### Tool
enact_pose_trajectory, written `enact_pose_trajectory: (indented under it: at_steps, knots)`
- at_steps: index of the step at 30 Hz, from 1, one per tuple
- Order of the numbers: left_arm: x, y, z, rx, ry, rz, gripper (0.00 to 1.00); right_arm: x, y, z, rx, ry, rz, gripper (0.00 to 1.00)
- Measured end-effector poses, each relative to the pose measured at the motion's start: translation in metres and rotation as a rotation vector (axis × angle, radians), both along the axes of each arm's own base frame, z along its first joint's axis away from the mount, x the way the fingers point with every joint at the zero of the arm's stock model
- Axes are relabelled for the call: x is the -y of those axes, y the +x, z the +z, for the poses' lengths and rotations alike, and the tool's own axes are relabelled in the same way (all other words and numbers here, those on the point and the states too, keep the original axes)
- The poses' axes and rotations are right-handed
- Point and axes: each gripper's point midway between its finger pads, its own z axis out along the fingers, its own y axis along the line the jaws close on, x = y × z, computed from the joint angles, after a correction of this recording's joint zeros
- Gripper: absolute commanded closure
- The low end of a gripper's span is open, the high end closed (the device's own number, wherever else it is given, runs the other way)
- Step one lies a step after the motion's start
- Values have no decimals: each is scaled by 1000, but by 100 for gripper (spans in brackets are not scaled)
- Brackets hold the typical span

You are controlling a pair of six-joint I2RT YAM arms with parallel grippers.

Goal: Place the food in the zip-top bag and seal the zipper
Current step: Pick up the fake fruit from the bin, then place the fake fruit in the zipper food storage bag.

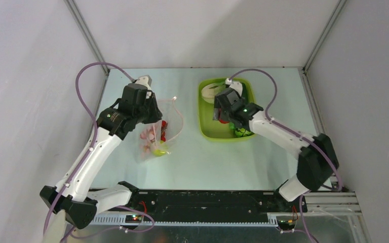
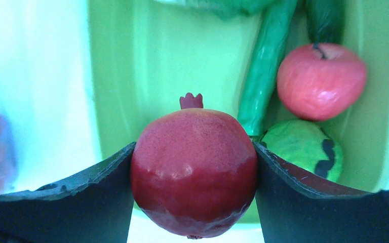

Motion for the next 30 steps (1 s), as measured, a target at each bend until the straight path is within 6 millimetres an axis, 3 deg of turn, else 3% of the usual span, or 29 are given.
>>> enact_pose_trajectory:
  at_steps: [6,14,18,24,30]
  knots:
    - [0,-1,-1,-1,-1,-1,98,-7,-9,75,187,73,81,46]
    - [0,-1,-2,1,-2,-1,98,-75,-62,178,433,308,419,46]
    - [0,-1,-2,1,-1,-2,98,-110,-89,218,535,442,580,42]
    - [1,-1,-2,0,-5,-7,97,-152,-111,236,589,559,734,35]
    - [2,-3,1,6,-13,-12,97,-186,-107,201,532,544,785,29]
